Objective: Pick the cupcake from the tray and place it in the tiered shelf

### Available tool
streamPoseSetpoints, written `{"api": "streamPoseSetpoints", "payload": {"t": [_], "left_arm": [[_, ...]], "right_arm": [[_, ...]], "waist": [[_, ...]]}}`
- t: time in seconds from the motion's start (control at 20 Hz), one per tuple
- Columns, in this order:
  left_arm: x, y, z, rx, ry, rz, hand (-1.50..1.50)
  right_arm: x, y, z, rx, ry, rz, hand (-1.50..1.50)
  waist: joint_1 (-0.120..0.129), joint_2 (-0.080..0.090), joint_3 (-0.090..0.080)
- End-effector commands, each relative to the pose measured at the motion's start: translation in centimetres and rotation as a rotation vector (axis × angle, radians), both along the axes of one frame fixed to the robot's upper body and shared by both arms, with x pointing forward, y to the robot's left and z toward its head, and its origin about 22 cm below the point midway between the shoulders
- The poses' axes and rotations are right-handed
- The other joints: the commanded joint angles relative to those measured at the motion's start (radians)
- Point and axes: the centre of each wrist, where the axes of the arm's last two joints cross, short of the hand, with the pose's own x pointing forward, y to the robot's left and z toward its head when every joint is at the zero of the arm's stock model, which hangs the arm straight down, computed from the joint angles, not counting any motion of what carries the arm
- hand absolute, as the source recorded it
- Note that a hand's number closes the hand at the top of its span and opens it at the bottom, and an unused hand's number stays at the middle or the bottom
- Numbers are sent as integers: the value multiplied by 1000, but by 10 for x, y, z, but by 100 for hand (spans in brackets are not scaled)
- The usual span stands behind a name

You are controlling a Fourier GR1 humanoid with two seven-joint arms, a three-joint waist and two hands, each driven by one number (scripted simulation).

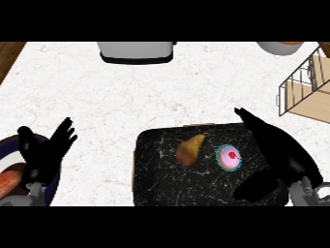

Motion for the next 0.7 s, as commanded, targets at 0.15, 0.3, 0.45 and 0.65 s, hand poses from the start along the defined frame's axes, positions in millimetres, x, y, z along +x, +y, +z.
{"api": "streamPoseSetpoints", "payload": {"t": [0.15, 0.3, 0.45, 0.65], "left_arm": [[4, -11, 7, -5, 18, -13, 0], [9, 4, 2, -4, 32, -2, 0], [-1, 13, -12, 3, 5, 11, 0], [-19, -7, 9, -7, -7, 2, 0]], "right_arm": [[-1, 8, -25, -21, 10, -12, -150], [17, 8, -41, -59, 18, -22, -150], [15, 1, -40, -107, 8, -40, -150], [15, 9, -48, -134, 4, -55, -150]], "waist": [[-1, 1, -1], [0, 2, -2], [-2, 2, -2], [3, 1, -1]]}}
